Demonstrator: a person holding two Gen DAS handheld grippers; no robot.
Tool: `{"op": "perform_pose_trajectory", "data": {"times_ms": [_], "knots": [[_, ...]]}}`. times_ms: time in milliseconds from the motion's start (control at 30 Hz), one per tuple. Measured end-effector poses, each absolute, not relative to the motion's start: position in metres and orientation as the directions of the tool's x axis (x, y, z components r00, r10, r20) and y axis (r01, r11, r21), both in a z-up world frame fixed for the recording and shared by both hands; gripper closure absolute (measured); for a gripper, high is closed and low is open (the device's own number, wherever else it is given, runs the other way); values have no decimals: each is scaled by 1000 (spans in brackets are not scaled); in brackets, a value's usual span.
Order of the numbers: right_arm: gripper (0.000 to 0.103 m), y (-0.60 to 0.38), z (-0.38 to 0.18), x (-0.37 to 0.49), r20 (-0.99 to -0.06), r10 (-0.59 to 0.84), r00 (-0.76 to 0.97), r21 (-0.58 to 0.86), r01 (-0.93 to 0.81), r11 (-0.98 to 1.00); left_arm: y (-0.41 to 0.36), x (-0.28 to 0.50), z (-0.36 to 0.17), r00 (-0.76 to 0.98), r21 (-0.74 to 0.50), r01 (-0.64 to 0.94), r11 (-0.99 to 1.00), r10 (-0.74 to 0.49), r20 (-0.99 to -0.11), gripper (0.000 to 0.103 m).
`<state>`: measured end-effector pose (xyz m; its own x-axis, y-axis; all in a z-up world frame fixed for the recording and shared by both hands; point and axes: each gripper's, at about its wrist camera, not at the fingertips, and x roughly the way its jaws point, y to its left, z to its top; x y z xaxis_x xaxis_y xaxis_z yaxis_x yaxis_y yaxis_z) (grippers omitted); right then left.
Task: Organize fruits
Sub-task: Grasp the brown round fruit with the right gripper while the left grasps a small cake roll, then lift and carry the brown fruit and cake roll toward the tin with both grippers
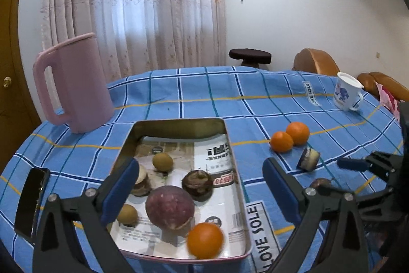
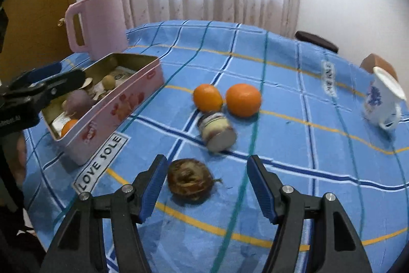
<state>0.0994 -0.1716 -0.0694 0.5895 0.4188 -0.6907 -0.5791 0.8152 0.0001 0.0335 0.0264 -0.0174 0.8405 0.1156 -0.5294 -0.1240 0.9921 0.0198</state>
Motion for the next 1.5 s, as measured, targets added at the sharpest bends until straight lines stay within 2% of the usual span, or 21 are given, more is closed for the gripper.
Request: {"op": "perform_pose_trajectory", "data": {"times_ms": [167, 200, 233, 433, 700, 867, 967, 1033, 1100, 1233, 1333, 1500], "knots": [[40, -159, -79, 103, -724, 428, 540, 16, -608, 794, 15, 40, -17, 838, 32, -111, 993, 111, -534, 4], [43, -158, -81, 106, -732, 433, 526, 27, -613, 790, 13, 41, -16, 838, 27, -104, 994, 103, -536, 4], [59, -158, -83, 107, -740, 433, 514, 34, -615, 788, 10, 42, -16, 838, 25, -94, 995, 93, -538, 4], [59, -167, -79, 101, -730, 424, 536, 14, -608, 794, -13, 51, -16, 839, 35, -33, 999, 47, -543, 4], [59, -223, -71, 126, -695, 275, 665, -38, -415, 909, -50, 79, -30, 801, 11, 44, 999, -29, -597, 4], [59, -233, -69, 133, -689, 238, 684, -39, -363, 931, -76, 97, -41, 773, 20, 98, 995, -63, -632, 11], [59, -234, -69, 135, -689, 240, 684, -36, -362, 931, -87, 104, -47, 752, 18, 142, 990, -96, -652, 12], [59, -236, -70, 134, -693, 247, 677, -27, -367, 930, -94, 110, -51, 736, 21, 165, 986, -109, -668, 17], [59, -238, -70, 134, -697, 251, 671, -20, -369, 929, -96, 116, -55, 715, 6, 178, 984, -125, -688, 30], [59, -237, -72, 136, -701, 256, 666, -17, -374, 927, -98, 123, -62, 682, -33, 189, 981, -156, -715, 44], [59, -237, -72, 136, -701, 262, 663, -13, -379, 925, -98, 123, -62, 673, -52, 212, 976, -184, -716, 62], [59, -239, -71, 135, -691, 271, 670, -6, -380, 925, -103, 120, -60, 683, -29, 230, 973, -183, -707, 64]]}}
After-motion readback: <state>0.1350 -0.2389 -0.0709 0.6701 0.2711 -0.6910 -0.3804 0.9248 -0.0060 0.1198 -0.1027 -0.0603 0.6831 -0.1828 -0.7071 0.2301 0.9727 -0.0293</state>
